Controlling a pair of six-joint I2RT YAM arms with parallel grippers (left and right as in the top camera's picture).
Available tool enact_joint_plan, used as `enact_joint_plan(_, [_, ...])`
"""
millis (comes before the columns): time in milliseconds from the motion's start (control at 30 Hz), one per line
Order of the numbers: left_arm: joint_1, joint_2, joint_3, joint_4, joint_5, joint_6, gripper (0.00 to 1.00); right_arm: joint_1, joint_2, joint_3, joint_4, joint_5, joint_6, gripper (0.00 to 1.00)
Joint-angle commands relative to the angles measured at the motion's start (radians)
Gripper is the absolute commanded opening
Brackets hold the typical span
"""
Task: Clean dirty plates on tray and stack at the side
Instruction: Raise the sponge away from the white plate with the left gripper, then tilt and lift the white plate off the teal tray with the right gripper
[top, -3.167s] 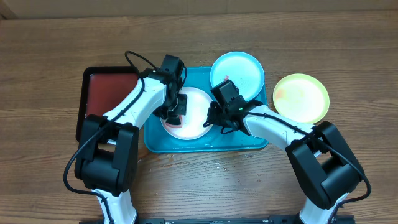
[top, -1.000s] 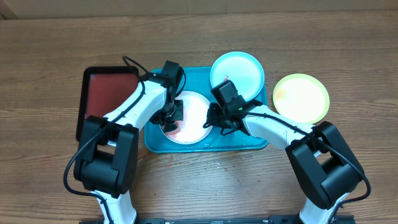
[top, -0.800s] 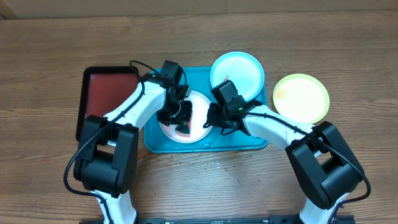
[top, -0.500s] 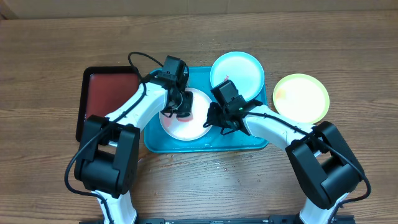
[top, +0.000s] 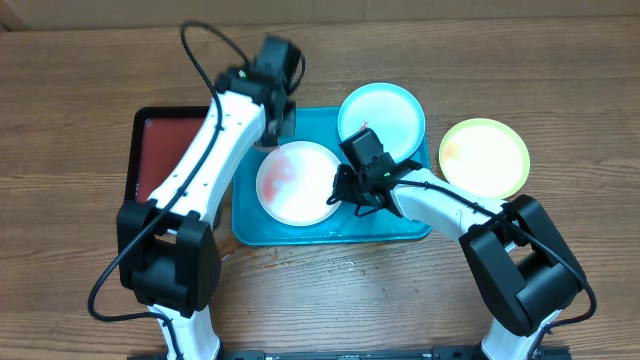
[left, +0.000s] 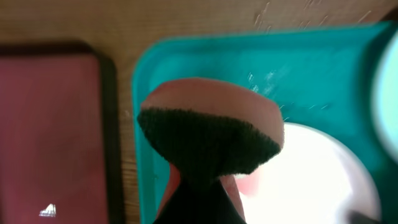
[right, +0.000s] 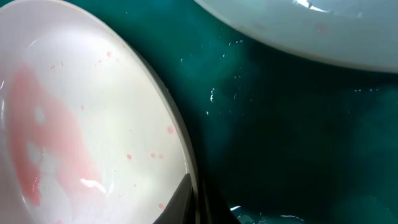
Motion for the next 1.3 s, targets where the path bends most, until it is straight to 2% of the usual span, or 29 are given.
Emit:
enact_joint_plan(0, [0.006, -0.005, 0.148, -0.086, 0.039, -0.019, 0.04, -0.005, 0.020, 0.010, -0.014, 0.000, 0.004, 0.04])
enact_joint_plan(167, [0.006, -0.003, 0.169, -0.157, 0.109, -0.014, 0.04, -0.005, -0.019, 0.050, -0.107, 0.000, -0.013, 0.04])
enact_joint_plan(267, [0.006, -0.003, 0.128, -0.167, 0.119, -0.013, 0.04, 0.006, -0.053, 0.089, -0.200, 0.068, -0.041, 0.04])
enact_joint_plan(433, [0.006, -0.002, 0.043, -0.165, 0.118, -0.013, 0.04, 0.056, -0.123, 0.119, -0.351, 0.281, -0.066, 0.04])
enact_joint_plan(700, [0.006, -0.002, -0.044, -0.117, 0.118, -0.014, 0.04, 0.161, -0.293, 0.120, -0.489, 0.646, -0.068, 0.04])
enact_joint_plan(1067, [0.006, -0.002, -0.086, -0.088, 0.118, -0.014, 0.04, 0.296, -0.435, 0.120, -0.580, 1.168, -0.074, 0.04])
enact_joint_plan(1267, [0.006, -0.002, -0.086, -0.087, 0.118, -0.014, 0.04, 0.360, -0.436, 0.120, -0.587, 1.419, -0.176, 0.04])
